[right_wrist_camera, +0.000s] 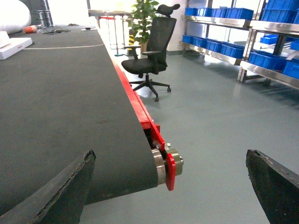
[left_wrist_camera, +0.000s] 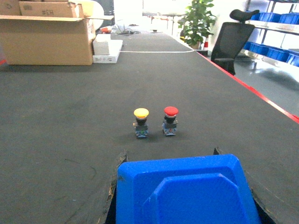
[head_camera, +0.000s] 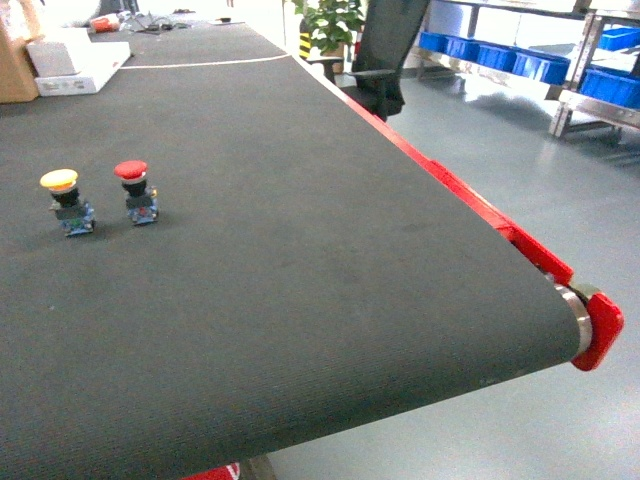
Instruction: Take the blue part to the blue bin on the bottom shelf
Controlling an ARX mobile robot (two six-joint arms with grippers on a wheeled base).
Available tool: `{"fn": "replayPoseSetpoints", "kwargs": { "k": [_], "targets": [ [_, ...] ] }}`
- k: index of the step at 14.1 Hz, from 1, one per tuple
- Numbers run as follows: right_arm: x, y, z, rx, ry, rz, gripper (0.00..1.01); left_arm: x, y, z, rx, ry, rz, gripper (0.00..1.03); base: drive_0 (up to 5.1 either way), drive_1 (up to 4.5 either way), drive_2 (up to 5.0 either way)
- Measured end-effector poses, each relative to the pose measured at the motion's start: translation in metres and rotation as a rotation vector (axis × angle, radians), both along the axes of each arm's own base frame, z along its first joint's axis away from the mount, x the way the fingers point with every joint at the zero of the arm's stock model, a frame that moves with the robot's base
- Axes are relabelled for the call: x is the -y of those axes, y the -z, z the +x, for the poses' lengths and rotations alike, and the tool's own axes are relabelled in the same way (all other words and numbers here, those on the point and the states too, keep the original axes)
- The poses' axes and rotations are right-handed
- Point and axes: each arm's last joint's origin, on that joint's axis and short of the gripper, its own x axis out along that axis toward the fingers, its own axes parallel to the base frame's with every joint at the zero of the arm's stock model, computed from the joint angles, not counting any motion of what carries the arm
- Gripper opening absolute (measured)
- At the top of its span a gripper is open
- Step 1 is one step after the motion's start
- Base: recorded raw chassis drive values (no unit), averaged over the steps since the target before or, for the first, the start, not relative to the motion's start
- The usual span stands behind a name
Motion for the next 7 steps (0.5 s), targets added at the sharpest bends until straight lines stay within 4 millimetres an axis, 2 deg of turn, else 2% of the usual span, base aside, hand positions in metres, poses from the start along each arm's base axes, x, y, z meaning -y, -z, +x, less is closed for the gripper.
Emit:
{"fn": "replayPoseSetpoints", "kwargs": {
  "k": [7],
  "targets": [
    [0.0,0.0,0.0,0.0,0.0,0.0,0.98,0.0,0.0,0.0,0.0,0.0,0.0,0.44,-1.6,-1.61,-1.6]
  ]
}}
